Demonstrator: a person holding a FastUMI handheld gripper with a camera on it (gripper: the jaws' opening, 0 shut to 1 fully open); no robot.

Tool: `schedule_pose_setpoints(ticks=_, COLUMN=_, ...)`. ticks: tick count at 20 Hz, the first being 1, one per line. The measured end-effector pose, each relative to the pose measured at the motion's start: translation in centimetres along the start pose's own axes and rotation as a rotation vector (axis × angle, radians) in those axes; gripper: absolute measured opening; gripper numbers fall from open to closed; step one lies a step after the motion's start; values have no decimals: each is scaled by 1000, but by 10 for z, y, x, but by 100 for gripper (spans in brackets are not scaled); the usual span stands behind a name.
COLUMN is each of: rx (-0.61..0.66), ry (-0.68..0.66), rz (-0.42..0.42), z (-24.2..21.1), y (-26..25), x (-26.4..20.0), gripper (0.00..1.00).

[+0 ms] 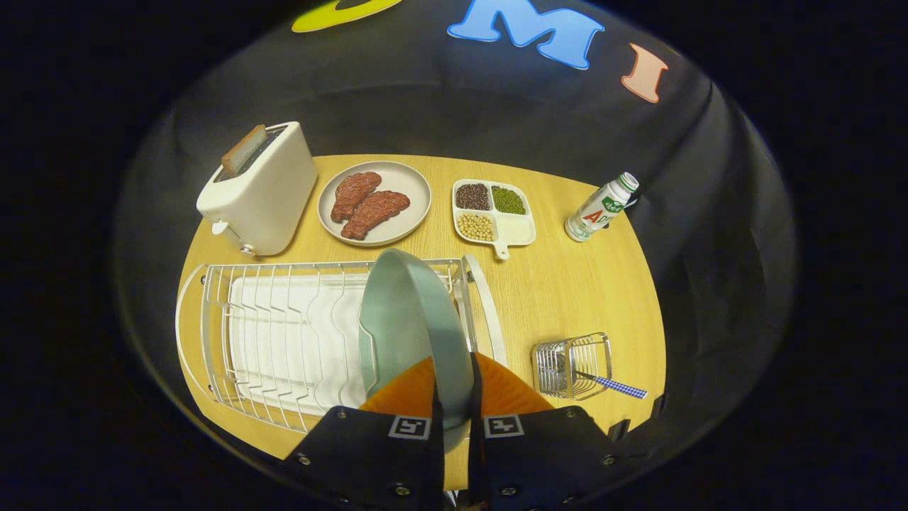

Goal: Take the plate from the dish rack, then take the spoon from the basket and place it into the plate.

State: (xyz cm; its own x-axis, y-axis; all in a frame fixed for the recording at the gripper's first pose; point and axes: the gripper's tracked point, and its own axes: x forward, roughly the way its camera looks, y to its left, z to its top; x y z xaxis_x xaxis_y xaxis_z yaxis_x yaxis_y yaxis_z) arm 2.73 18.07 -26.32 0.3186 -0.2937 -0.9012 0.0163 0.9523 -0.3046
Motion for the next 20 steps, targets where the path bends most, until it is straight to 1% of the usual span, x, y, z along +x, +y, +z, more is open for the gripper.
schedule_pose_setpoints(ticks=3, rx=-55, ry=14, rz=-72, z=10, y=3, x=-9, gripper=13)
schedule_pose_setpoints(ticks=6, rx=-117, ry=-22, rz=-139, z=29, y=2, x=-19, gripper=13)
schedule_pose_setpoints(ticks=10, rx=-149, ry=-52, rz=-218, z=44, y=-10, x=-27, gripper=13)
schedule_pose_setpoints(ticks=11, rx=-135, ry=-69, rz=-215, z=47, y=-13, x=-30, gripper=13)
schedule_pose_setpoints(ticks=17, rx=-81, ry=-64, rz=-189, z=49, y=-27, x=-37, gripper=13)
schedule_pose_setpoints(ticks=20, rx=-58, ry=-73, rz=-162, z=48, y=-35, x=-47, gripper=13)
